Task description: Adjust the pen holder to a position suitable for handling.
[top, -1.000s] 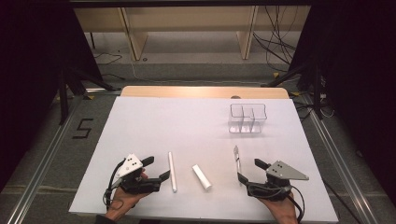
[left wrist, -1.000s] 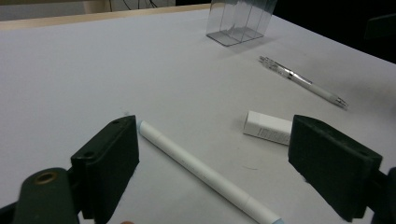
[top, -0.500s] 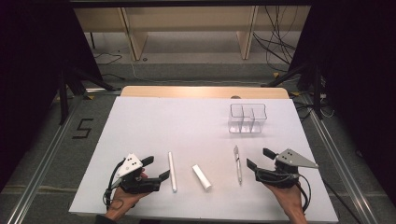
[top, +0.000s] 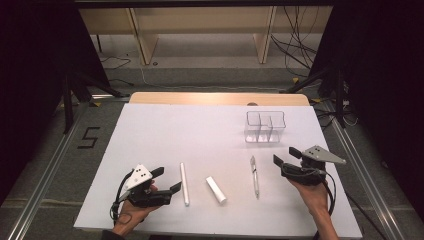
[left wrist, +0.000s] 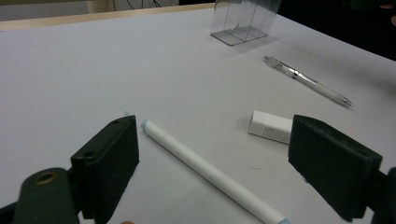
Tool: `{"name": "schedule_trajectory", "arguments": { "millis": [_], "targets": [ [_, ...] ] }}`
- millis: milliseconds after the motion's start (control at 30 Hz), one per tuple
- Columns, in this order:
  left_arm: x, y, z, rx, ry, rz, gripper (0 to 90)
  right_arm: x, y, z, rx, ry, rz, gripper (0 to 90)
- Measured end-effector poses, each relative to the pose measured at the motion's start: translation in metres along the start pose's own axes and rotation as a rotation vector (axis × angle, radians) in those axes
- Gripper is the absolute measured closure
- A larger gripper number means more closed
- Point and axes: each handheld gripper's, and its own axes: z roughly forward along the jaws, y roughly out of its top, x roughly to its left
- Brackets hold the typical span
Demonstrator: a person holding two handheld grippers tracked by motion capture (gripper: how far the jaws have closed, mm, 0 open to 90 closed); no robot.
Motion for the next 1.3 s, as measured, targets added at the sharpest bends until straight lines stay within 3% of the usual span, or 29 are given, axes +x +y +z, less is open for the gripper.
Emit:
{"name": "schedule_trajectory", "arguments": {
  "millis": [167, 300, 500, 633, 833, 1300],
  "targets": [
    [0.000, 0.000, 0.000, -0.003, 0.003, -0.002, 15.7, -0.017, 0.006, 0.011, 0.026, -0.065, 0.017, 38.5],
    [0.001, 0.000, 0.000, -0.006, 0.005, -0.003, 15.7, -0.033, 0.012, 0.020, 0.031, -0.112, 0.062, 47.9],
    [0.001, 0.000, -0.001, -0.004, 0.005, -0.001, 15.7, -0.054, 0.018, 0.033, 0.034, -0.151, 0.112, 64.9],
    [0.002, 0.000, -0.001, -0.002, 0.006, -0.001, 15.7, -0.066, 0.019, 0.043, 0.037, -0.141, 0.152, 76.0],
    [0.001, 0.000, 0.000, -0.005, 0.007, -0.004, 15.7, -0.082, 0.020, 0.058, 0.071, -0.179, 0.167, 86.0],
    [0.001, 0.000, 0.000, 0.004, 0.015, -0.004, 15.8, -0.100, 0.024, 0.090, 0.185, -0.185, 0.141, 90.0]
  ]
}}
